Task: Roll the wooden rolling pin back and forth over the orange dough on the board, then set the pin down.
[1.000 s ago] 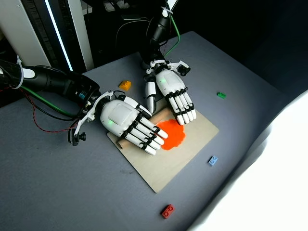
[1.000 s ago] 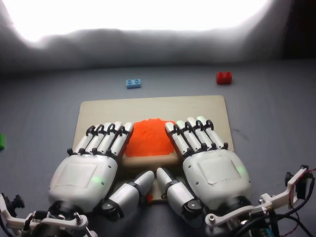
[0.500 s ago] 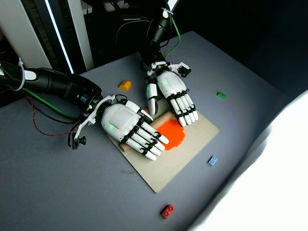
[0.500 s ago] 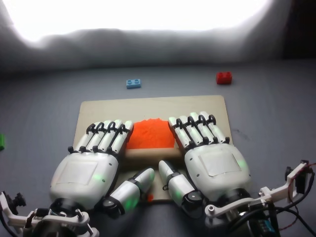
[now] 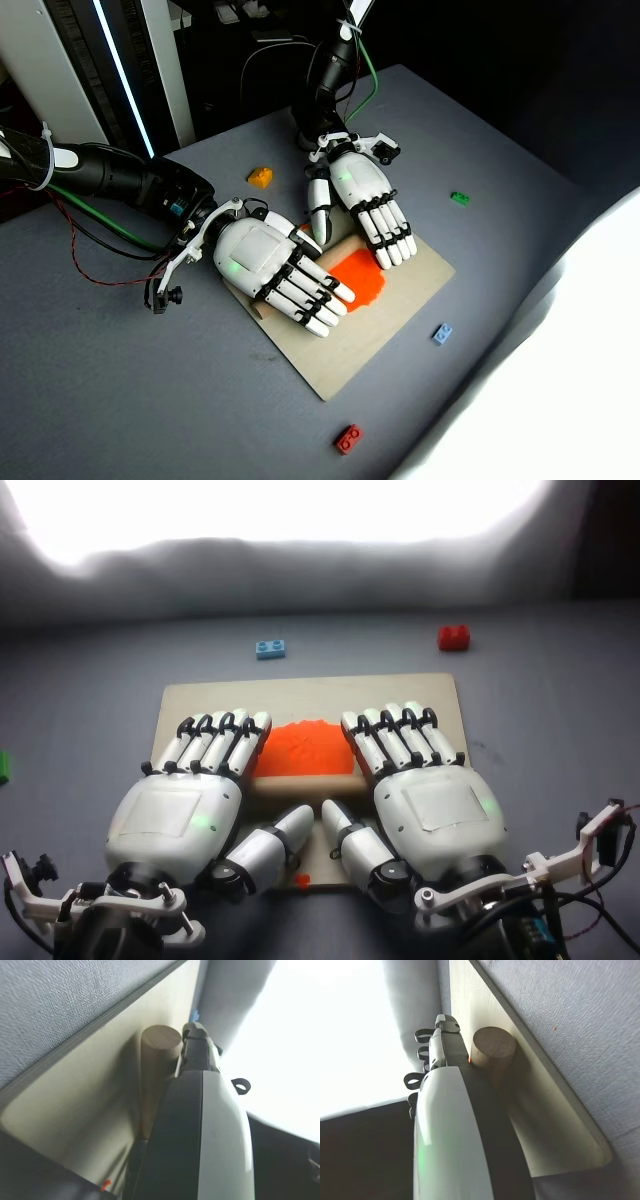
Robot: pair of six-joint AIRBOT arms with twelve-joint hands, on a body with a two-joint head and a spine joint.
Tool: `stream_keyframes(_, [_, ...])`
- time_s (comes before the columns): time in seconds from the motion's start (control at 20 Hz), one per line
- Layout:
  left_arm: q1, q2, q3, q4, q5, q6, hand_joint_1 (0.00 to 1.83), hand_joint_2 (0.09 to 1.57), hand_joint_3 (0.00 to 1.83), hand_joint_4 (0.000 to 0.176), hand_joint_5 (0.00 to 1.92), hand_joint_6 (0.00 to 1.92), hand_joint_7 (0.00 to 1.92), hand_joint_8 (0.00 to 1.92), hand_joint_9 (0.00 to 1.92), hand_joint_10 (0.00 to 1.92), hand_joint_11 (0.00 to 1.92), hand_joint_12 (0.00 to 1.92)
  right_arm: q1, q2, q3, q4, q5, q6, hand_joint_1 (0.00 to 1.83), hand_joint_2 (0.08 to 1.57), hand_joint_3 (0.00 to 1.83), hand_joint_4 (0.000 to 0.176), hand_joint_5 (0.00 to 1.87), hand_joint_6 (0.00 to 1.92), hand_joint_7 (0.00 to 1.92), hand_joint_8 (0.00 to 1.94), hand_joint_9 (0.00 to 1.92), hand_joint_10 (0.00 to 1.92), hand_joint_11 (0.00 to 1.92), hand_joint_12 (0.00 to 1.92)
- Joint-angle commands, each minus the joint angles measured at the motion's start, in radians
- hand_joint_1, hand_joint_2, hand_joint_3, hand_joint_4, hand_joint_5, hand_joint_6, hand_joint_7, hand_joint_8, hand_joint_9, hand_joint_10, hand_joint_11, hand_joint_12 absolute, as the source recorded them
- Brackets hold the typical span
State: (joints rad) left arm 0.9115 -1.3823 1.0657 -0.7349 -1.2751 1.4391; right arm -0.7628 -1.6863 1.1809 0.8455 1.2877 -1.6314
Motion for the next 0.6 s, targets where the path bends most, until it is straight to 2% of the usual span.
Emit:
stream_keyframes(0.0, [-0.010, -0.002, 0.005, 0.050, -0.100, 0.000, 0.00, 1.36, 0.00, 0.000, 0.00, 0.00, 0.03, 0.00, 0.02, 0.00, 0.00, 0.10, 0.011, 0.002, 0.004, -0.076, 0.088, 0.005, 0.00, 1.47, 0.01, 0.000, 0.07, 0.00, 0.08, 0.01, 0.03, 0.01, 0.00, 0.00])
stream_keyframes(0.55, [-0.021, -0.006, 0.026, 0.036, -0.075, -0.004, 0.00, 1.36, 0.00, 0.000, 0.00, 0.00, 0.02, 0.00, 0.02, 0.00, 0.00, 0.08, 0.017, 0.002, 0.018, -0.074, 0.077, 0.017, 0.00, 1.47, 0.01, 0.000, 0.09, 0.01, 0.08, 0.01, 0.03, 0.01, 0.00, 0.00])
